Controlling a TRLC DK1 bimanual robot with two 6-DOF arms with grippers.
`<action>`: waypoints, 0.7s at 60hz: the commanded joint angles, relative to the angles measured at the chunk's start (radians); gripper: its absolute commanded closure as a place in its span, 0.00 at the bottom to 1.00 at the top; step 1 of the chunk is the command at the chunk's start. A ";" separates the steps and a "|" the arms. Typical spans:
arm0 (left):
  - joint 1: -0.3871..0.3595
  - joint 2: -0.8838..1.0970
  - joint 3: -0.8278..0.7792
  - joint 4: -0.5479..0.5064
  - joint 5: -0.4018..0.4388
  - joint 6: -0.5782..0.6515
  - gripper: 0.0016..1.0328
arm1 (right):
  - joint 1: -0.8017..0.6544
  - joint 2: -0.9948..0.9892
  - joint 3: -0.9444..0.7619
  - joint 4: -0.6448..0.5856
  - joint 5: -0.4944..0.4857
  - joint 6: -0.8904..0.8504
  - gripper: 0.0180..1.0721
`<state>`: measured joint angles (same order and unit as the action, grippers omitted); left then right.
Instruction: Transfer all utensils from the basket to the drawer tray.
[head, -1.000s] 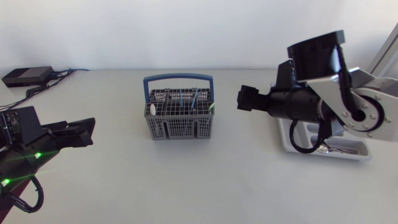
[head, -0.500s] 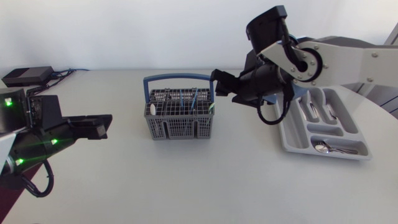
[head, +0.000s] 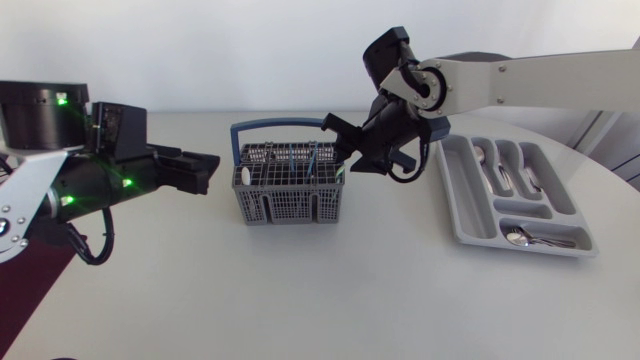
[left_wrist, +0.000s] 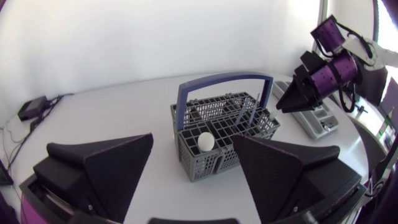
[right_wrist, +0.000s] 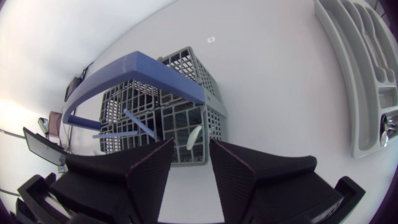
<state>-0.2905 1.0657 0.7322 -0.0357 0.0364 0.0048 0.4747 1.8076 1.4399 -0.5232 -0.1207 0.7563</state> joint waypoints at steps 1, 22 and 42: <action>-0.049 0.051 0.064 -0.013 -0.043 0.112 0.13 | -0.005 0.055 0.045 -0.028 -0.010 0.041 0.62; -0.095 0.235 0.194 -0.073 -0.061 0.236 0.13 | -0.001 0.118 0.077 -0.028 -0.019 0.054 0.77; -0.107 0.312 0.222 -0.053 -0.024 0.228 0.13 | 0.015 0.119 0.086 -0.015 0.015 0.044 0.94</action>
<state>-0.3866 1.3506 0.9268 -0.0982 0.0029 0.2184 0.4828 1.9041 1.5013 -0.5423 -0.1261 0.7784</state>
